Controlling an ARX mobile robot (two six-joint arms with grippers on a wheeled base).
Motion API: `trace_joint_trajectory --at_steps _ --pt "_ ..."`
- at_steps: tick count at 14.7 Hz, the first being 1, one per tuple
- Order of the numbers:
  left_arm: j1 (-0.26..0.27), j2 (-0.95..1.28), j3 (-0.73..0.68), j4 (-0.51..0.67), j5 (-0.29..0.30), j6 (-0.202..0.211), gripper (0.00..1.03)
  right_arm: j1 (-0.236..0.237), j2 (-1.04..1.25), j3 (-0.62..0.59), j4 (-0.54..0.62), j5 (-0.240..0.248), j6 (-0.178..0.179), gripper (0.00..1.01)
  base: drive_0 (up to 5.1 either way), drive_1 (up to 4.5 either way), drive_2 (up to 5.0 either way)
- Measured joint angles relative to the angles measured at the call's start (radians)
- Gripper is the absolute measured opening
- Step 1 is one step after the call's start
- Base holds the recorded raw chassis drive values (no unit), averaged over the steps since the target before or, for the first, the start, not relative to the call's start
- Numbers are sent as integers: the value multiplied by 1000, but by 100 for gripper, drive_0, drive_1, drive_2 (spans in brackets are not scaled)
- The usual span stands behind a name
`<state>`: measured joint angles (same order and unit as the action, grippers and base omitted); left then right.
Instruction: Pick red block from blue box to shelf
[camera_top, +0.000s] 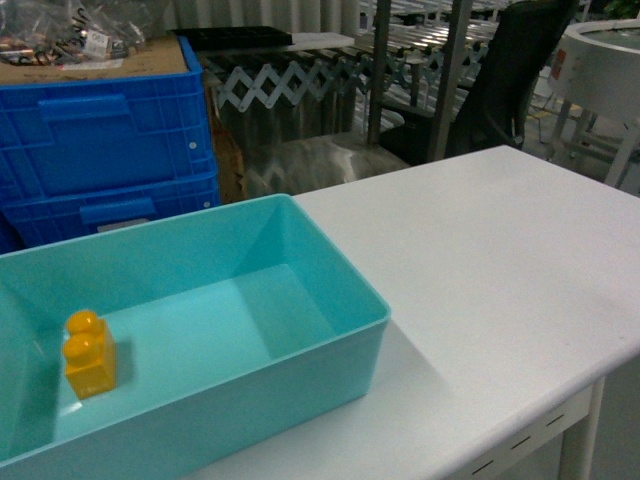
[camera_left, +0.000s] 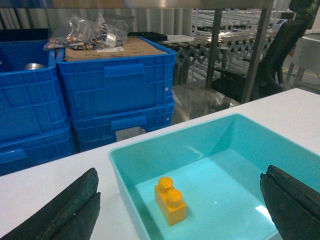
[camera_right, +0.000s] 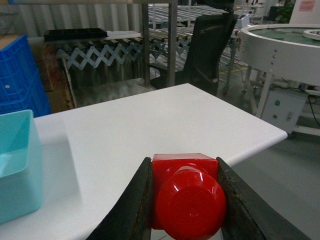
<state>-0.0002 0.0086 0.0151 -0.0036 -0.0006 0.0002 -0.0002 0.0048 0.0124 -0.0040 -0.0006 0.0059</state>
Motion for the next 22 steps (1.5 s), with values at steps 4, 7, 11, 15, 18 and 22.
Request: trace_joint_trajectory --at_steps 4,7,11,15,18,22 --pt "0 0 0 0 0 0 98 0 0 0 0 0 0 28 -160 -160 -160" --pt "0 0 0 0 0 0 98 0 0 0 0 0 0 28 -151 -151 -151" --pt "0 0 0 0 0 0 98 0 0 0 0 0 0 28 -147 -147 -147" --pt "0 0 0 0 0 0 98 0 0 0 0 0 0 28 -151 -151 -151" --pt "0 0 0 0 0 0 98 0 0 0 0 0 0 28 -146 -146 -146" --pt "0 0 0 0 0 0 98 0 0 0 0 0 0 28 -134 -134 -134"
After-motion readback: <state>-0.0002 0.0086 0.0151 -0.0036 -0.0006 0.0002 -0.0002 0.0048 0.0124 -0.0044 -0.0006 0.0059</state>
